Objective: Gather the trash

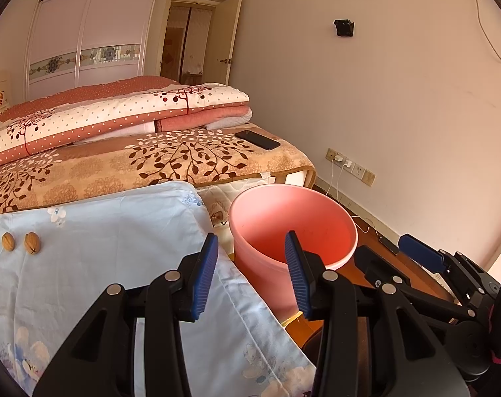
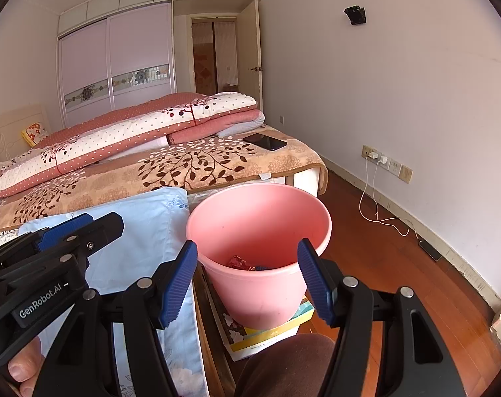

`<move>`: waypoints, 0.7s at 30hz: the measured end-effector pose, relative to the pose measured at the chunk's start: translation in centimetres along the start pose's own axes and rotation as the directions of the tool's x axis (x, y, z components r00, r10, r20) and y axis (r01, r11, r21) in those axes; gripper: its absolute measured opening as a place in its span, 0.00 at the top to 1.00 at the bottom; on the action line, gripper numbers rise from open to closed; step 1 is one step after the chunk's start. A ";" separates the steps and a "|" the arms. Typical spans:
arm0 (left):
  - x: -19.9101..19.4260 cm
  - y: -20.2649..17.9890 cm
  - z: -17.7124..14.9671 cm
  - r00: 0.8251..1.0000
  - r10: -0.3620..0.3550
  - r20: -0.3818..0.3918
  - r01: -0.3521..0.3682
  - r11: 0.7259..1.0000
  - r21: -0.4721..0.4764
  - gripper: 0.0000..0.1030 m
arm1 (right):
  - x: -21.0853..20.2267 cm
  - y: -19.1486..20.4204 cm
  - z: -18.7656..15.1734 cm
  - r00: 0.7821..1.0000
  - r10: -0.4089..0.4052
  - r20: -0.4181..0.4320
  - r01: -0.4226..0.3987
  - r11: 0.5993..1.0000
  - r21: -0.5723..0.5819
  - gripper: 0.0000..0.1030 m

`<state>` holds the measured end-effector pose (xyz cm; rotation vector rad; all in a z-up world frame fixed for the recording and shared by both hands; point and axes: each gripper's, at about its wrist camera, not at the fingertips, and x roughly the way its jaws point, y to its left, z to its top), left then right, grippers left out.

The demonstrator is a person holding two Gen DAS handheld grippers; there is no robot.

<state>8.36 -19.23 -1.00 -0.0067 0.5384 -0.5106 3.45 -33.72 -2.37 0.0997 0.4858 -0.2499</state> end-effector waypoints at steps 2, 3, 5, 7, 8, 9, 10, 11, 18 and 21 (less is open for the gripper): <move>0.0 0.0 0.0 1.000 0.002 -0.003 -0.002 1.000 -0.002 0.59 | 0.1 0.1 -0.1 1.000 0.000 -0.002 0.000 1.000 -0.002 0.40; 0.1 0.1 0.1 1.000 0.002 -0.004 -0.002 1.000 -0.003 0.59 | 0.1 0.1 -0.2 1.000 0.000 -0.002 0.000 1.000 -0.003 0.40; 0.2 0.1 0.1 1.000 0.005 -0.009 -0.005 1.000 -0.005 0.59 | 0.2 0.3 -0.2 1.000 0.000 -0.003 0.000 1.000 -0.006 0.40; 0.2 0.2 0.1 1.000 0.007 -0.013 -0.008 1.000 -0.008 0.59 | 0.2 0.4 -0.3 1.000 0.001 -0.004 -0.001 1.000 -0.008 0.40; 0.3 0.2 0.1 1.000 0.010 -0.011 -0.010 1.000 -0.008 0.59 | 0.2 0.5 -0.3 1.000 0.002 -0.004 -0.002 1.000 -0.010 0.40; 0.2 0.2 0.0 1.000 0.014 -0.006 -0.014 1.000 -0.005 0.59 | 0.2 0.6 -0.3 1.000 0.002 -0.004 -0.002 1.000 -0.012 0.40; 0.2 0.2 0.0 1.000 0.019 -0.001 -0.019 1.000 0.001 0.59 | 0.2 0.6 -0.3 1.000 0.001 -0.004 -0.001 1.000 -0.014 0.40; 0.1 0.1 0.0 1.000 0.024 0.001 -0.024 1.000 0.006 0.59 | 0.2 0.7 -0.2 1.000 0.001 -0.005 -0.002 1.000 -0.016 0.40; 0.3 0.7 0.2 0.998 0.059 -0.009 -0.059 0.998 -0.011 0.59 | 0.3 1.1 -0.3 1.000 0.011 -0.012 -0.011 1.000 -0.030 0.40; 0.4 1.1 0.2 0.997 0.071 -0.015 -0.071 0.997 -0.021 0.59 | 0.4 1.6 -0.4 1.000 0.016 -0.015 -0.017 0.999 -0.039 0.40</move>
